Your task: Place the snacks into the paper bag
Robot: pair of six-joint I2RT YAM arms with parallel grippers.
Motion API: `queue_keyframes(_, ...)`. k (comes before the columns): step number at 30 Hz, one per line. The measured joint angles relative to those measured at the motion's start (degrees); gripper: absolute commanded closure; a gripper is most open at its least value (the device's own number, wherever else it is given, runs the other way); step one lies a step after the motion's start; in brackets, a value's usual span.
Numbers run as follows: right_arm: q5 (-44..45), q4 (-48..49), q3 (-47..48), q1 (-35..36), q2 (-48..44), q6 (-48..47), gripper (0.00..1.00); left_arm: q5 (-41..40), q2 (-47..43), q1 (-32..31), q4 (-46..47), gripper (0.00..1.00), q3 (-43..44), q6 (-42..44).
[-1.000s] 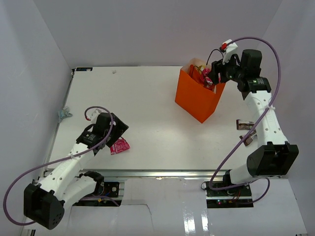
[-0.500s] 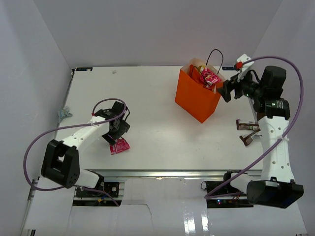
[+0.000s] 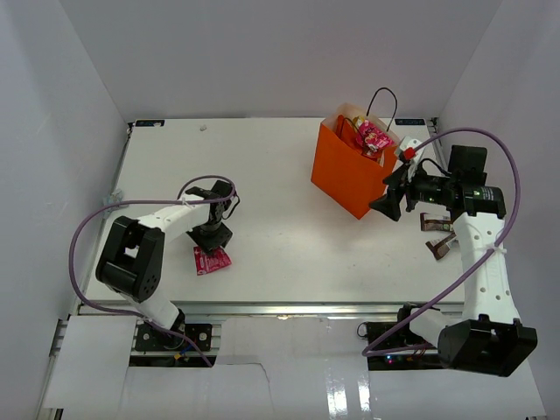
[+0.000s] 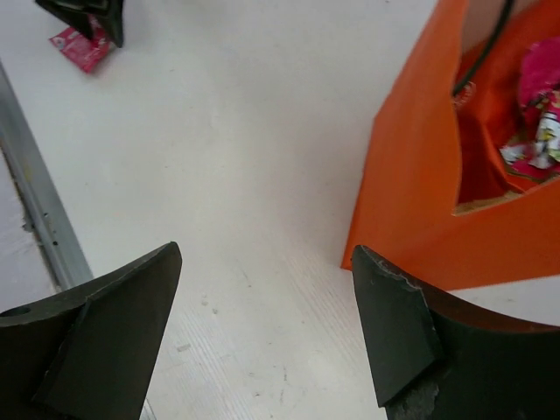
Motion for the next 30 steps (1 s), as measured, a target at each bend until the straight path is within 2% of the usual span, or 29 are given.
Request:
queue_keyframes(4, -5.31, -5.31, 0.00, 0.17, -0.02, -5.20, 0.16, 0.68, 1.16, 0.00, 0.17, 0.44, -0.04, 0.61)
queue_keyframes(5, -6.01, -5.99, -0.02, 0.26, -0.02, -5.84, 0.17, 0.72, 1.33, 0.00, 0.24, 0.49, -0.09, 0.74)
queue_keyframes(6, -6.73, -6.47, -0.22, 0.48, -0.04, -6.47, 0.17, 0.72, 1.38, 0.00, 0.26, 0.73, -0.17, 0.87)
queue_keyframes(7, -7.41, -7.17, -0.61, 0.61, -0.11, -7.08, 0.17, 0.76, 1.40, 0.00, 0.24, 0.73, -0.31, 1.05)
queue_keyframes(10, -8.13, -7.67, -2.27, 2.21, -0.33, -7.50, 0.18, 1.33, 1.11, 0.00, 0.37, 0.97, -0.35, 1.75)
queue_keyframes(11, -8.22, -7.72, -3.02, 3.30, -0.44, -7.50, 0.18, 1.60, 0.92, 0.00, 0.52, 0.99, -0.37, 2.01)
queue_keyframes(16, -6.95, -5.99, -6.80, 12.35, -0.48, -4.44, 0.19, 4.98, -1.95, 0.00, 2.51, 1.00, -0.35, 5.86)
queue_keyframes(21, -5.68, -2.05, -9.57, 22.16, 0.92, 2.49, 0.19, 14.14, -10.38, 0.00, 11.17, 1.00, -3.74, 12.74)
queue_keyframes(25, -4.46, 1.29, -8.13, 26.38, 6.14, 6.47, 0.17, 24.68, -18.32, 0.00, 20.02, 1.00, -8.28, 19.41)
queue_keyframes(30, -3.96, 6.60, -5.35, 30.58, 12.15, 8.68, 0.13, 44.26, -24.48, -0.07, 36.26, 1.00, -16.13, 27.08)
